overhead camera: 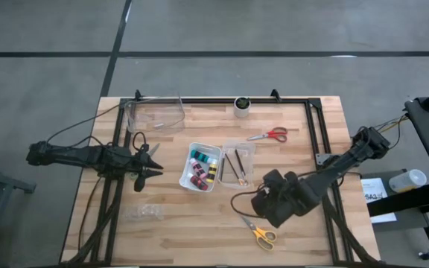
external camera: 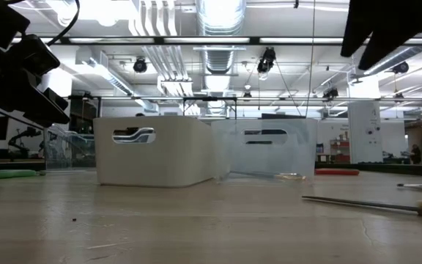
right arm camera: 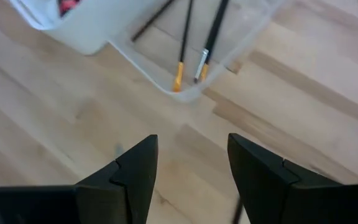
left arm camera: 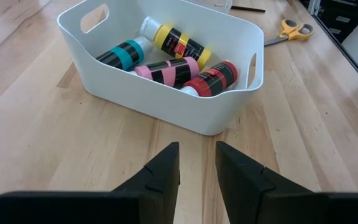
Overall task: Pick & Place Paint Supplies
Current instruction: Put the silver paint brush into the bottom transparent bin
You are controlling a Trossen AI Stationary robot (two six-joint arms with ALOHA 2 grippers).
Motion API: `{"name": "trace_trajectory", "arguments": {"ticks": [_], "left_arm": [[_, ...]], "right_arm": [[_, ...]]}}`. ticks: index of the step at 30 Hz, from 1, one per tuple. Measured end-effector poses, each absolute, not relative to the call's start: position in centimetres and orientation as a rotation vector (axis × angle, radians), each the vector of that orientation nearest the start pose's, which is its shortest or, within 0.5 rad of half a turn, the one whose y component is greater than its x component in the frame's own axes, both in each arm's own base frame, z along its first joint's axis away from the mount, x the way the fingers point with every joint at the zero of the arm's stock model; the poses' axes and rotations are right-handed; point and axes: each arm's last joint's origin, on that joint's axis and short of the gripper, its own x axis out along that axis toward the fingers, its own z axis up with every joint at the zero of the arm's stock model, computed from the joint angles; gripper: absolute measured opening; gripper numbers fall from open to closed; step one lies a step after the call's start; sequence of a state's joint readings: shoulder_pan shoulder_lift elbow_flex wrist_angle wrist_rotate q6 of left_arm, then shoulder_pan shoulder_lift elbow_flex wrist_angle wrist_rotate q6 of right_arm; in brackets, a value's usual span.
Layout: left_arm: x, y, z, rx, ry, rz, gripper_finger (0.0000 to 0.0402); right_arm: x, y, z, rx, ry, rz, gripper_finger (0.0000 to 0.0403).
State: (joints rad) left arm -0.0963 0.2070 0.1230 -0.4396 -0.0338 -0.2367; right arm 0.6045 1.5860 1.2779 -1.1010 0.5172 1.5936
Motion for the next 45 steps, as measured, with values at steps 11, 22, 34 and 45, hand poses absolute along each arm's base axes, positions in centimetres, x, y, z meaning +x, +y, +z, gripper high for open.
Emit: {"name": "trace_trajectory", "arguments": {"ticks": [11,22,34,45], "left_arm": [[9.4,-0.8,14.9,-0.197,0.527,0.001,0.0108],[9.4,-0.8,14.9,-0.197,0.526,0.001,0.0108],[9.4,-0.8,14.9,-0.197,0.526,0.001,0.0108],[9.4,-0.8,14.9,-0.197,0.527,0.001,0.0108]], "right_arm": [[24.3,13.7,21.4,0.756,1.018,-0.871,0.0192],[23.3,12.7,17.6,0.842,1.069,-0.925,0.0192],[22.5,11.9,16.1,0.843,1.109,-0.961,0.0192],[22.4,11.4,15.0,0.874,1.091,-0.959,0.0192]]}}
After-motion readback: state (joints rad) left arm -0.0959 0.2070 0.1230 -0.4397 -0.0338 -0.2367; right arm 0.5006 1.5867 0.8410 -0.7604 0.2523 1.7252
